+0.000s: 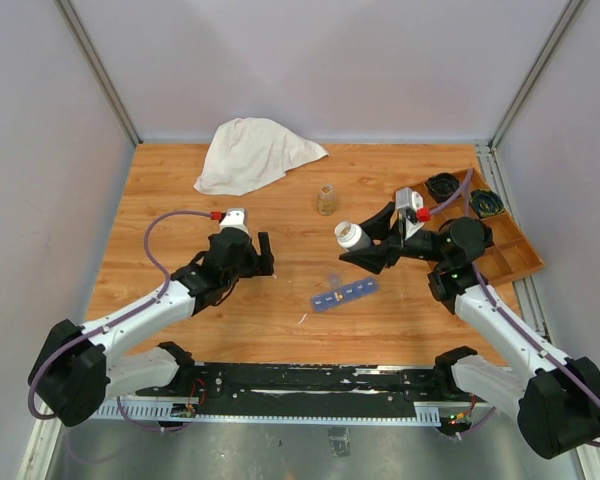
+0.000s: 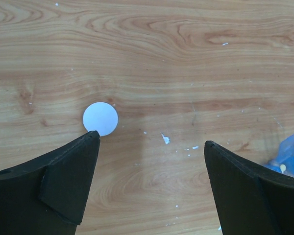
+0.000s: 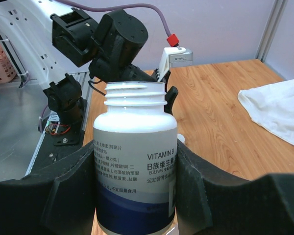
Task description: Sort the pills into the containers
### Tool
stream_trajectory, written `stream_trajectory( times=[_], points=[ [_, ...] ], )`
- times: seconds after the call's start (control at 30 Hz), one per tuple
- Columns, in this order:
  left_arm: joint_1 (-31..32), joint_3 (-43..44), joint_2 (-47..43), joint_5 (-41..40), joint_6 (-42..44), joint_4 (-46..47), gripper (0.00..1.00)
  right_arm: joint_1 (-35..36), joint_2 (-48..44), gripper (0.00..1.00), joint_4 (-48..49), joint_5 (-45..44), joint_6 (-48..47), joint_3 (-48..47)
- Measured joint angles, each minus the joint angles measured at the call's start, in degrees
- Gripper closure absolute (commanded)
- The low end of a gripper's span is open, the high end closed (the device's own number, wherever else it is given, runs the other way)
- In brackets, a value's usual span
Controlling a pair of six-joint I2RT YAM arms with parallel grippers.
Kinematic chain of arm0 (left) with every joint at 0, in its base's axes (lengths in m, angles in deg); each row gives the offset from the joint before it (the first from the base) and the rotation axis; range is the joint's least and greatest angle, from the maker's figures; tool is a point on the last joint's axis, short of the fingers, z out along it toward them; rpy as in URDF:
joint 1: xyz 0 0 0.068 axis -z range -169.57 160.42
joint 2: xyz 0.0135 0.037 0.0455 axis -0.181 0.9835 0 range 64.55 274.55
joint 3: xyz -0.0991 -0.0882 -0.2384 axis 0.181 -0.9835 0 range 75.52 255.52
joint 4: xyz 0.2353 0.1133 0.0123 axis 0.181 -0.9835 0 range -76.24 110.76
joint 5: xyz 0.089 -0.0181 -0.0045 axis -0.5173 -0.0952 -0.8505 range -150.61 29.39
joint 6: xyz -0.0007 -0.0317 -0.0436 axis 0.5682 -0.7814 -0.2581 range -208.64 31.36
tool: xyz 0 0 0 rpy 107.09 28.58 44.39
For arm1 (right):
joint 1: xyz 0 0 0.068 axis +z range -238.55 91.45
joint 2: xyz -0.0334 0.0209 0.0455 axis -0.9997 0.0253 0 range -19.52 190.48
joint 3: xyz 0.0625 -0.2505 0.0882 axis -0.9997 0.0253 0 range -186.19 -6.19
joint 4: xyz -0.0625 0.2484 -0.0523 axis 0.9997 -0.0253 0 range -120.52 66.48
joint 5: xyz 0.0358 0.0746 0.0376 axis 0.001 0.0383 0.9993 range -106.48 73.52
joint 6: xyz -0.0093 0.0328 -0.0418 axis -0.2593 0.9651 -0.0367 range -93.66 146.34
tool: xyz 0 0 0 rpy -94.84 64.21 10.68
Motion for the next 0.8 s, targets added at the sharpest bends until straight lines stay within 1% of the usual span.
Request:
stream_trajectory(
  times=[0.23,0.6,0.73,0.77,0.8],
  points=[
    [-3.4,0.6,3.1,0.5,2.3,-1.0,0.03,-0.6,-0.7,0.98,-0.5,1.2,-0.5,0.0],
    [-7.3,2.7,9.5,1.4,3.4,-1.9,0.04,-1.6,-1.0,0.99,-1.1,1.3,-1.2,0.0],
    [-7.8,3.2,12.5,2.1,3.8,-1.9,0.07,-1.6,-1.0,0.99,-1.1,1.3,-1.2,0.0],
    [-7.8,3.3,13.1,2.1,3.8,-1.9,0.09,-1.6,-1.0,0.99,-1.1,1.3,-1.2,0.1],
    [-7.8,3.7,14.0,2.0,3.8,-2.2,0.13,-1.6,-1.0,0.99,-1.0,1.3,-1.2,0.2]
  ],
)
